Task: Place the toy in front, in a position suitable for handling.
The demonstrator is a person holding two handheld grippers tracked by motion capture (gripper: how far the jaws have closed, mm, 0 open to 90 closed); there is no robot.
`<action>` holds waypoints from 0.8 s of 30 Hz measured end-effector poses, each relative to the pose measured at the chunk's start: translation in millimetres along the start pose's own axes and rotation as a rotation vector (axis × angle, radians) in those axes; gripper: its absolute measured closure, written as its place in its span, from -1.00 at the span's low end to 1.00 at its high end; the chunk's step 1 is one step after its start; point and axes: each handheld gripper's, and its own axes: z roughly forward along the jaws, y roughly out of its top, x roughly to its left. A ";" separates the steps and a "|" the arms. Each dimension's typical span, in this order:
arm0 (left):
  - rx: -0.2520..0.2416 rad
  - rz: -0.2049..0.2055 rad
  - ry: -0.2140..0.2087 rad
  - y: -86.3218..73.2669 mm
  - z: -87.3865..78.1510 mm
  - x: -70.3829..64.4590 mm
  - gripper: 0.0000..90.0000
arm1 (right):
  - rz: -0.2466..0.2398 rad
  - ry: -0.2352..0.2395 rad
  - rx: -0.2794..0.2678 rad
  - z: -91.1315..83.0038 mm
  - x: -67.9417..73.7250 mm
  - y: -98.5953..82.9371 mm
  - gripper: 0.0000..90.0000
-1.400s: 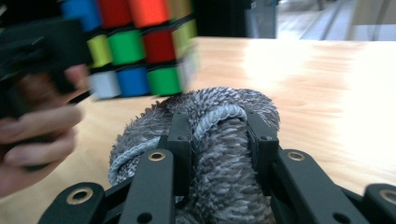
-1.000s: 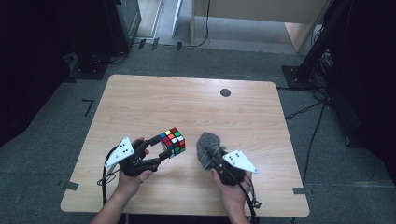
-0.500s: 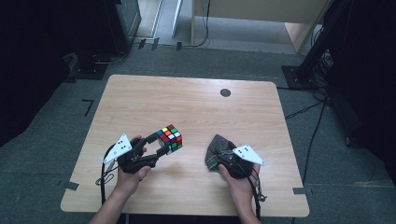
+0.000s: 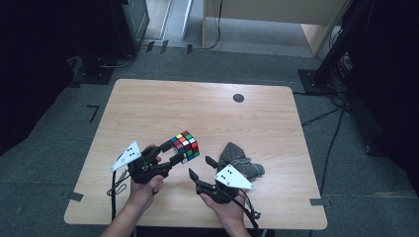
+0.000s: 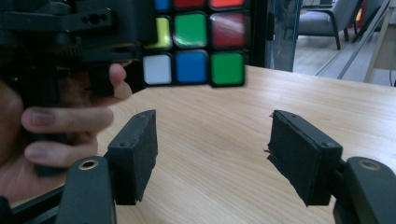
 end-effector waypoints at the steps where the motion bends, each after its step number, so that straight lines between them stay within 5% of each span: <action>1: 0.001 0.001 0.001 -0.9 1.4 -1.7 -0.23 | 0.010 0.007 -0.002 0.7 1.6 0.8 -0.33; 11: 0.047 0.005 -0.019 -10.9 11.6 -17.7 -0.23 | -0.017 -0.084 0.002 5.2 10.3 2.5 -0.36; 21: 0.079 -0.054 -0.041 -13.2 15.2 -11.7 -0.24 | -0.065 -0.148 0.005 4.9 10.7 -0.6 -0.24; 24: 0.085 -0.044 -0.050 -12.2 15.4 -11.0 -0.25 | -0.086 -0.159 0.007 3.2 10.6 -0.6 -0.23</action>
